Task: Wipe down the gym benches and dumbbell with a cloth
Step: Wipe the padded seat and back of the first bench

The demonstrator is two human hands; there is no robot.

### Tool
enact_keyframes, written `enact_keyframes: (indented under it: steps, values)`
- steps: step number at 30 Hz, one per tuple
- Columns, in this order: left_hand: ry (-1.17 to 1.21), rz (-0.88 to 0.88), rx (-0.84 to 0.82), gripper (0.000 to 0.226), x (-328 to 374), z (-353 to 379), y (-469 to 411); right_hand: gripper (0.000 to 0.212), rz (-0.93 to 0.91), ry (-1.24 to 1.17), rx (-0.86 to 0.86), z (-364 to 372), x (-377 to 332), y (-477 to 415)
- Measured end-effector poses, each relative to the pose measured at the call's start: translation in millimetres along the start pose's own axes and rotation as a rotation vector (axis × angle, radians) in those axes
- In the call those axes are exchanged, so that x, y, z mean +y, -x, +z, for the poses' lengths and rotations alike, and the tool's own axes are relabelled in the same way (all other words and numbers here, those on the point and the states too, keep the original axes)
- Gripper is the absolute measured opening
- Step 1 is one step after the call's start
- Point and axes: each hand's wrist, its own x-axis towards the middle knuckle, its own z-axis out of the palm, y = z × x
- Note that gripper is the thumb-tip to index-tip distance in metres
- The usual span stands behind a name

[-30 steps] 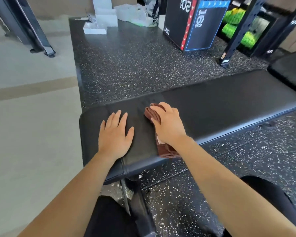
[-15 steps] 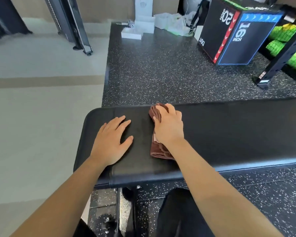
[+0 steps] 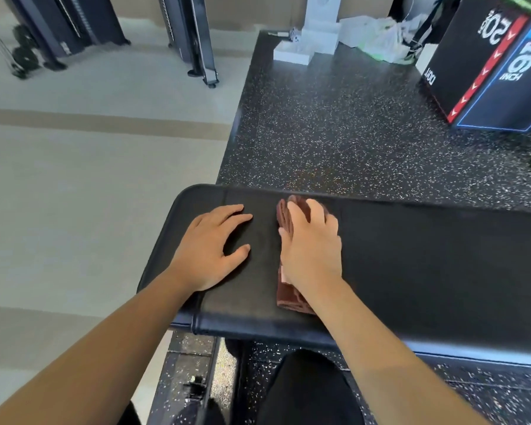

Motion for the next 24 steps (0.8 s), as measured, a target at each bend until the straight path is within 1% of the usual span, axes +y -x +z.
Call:
enact_keyframes:
  steps: [3, 7, 11, 14, 16, 19, 22, 24]
  values:
    - [0.008, -0.003, 0.011, 0.058, 0, 1, 0, 0.049, 0.043, -0.014, -0.035, 1, -8, -27]
    - [0.02, -0.007, 0.01, 0.058, 0, 2, -1, 0.048, 0.031, -0.028, -0.073, 0, -20, -59]
    - [0.008, -0.012, -0.008, 0.056, -1, 0, 0, 0.047, 0.017, -0.036, -0.07, -4, -18, -46]
    - [0.019, 0.024, -0.046, 0.056, -2, 1, 1, 0.048, 0.005, -0.041, -0.069, -7, -16, -23]
    - [0.013, 0.067, -0.056, 0.055, -11, -3, -1, 0.049, -0.007, -0.037, -0.062, -4, -19, -5]
    - [-0.038, 0.074, -0.003, 0.056, -43, -13, -12, 0.049, 0.004, 0.003, -0.005, 6, -31, 13]
    - [-0.007, 0.01, -0.028, 0.06, -70, -13, -20, 0.046, 0.074, 0.051, 0.029, 12, -47, -11]
    - [0.023, 0.021, -0.026, 0.06, -74, -8, -22, 0.047, 0.103, 0.071, 0.013, 13, -58, -36]
